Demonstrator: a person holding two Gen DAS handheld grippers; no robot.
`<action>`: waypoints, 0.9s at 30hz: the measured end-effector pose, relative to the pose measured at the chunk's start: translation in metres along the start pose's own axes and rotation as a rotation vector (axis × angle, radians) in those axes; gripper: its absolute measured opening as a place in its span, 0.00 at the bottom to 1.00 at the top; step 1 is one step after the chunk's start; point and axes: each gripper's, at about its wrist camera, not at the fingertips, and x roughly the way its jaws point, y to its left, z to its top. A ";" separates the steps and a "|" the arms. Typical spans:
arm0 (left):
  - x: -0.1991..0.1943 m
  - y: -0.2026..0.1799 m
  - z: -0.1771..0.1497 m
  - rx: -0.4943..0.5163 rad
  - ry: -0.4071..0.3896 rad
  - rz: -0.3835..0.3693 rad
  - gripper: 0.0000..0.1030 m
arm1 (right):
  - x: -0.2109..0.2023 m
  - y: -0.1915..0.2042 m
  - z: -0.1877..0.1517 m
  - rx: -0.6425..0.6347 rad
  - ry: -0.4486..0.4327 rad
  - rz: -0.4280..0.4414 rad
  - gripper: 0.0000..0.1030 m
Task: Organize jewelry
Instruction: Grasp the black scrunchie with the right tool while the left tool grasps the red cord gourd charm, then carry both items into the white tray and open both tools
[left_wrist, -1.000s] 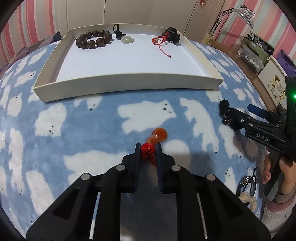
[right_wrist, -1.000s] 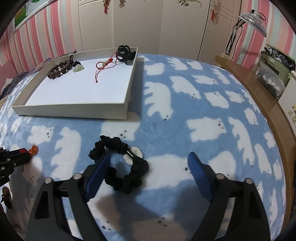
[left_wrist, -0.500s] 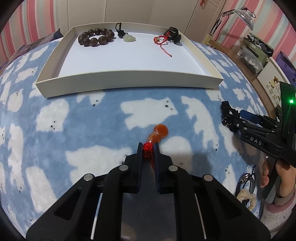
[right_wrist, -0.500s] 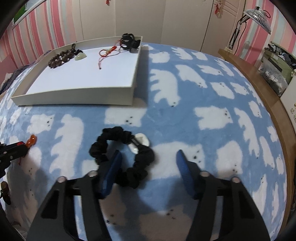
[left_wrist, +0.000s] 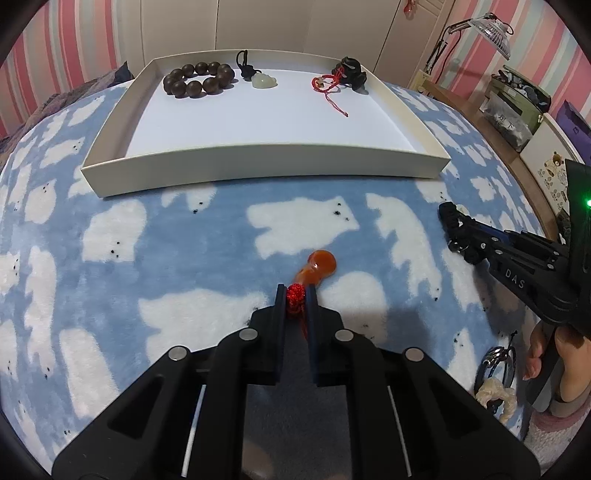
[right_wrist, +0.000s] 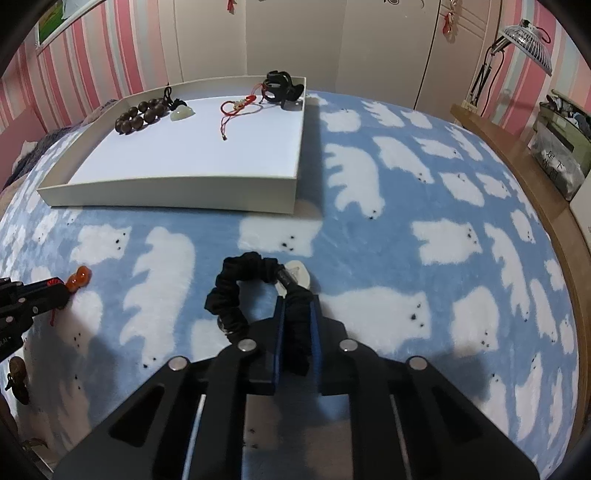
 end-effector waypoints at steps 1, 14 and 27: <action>0.000 0.000 0.000 -0.002 -0.003 0.005 0.07 | -0.001 0.000 0.001 -0.002 -0.004 0.000 0.12; -0.053 -0.004 0.038 -0.006 -0.138 0.078 0.06 | -0.045 0.015 0.039 -0.047 -0.135 0.017 0.11; -0.051 0.012 0.140 -0.004 -0.206 0.116 0.06 | -0.047 0.045 0.130 -0.098 -0.246 0.058 0.11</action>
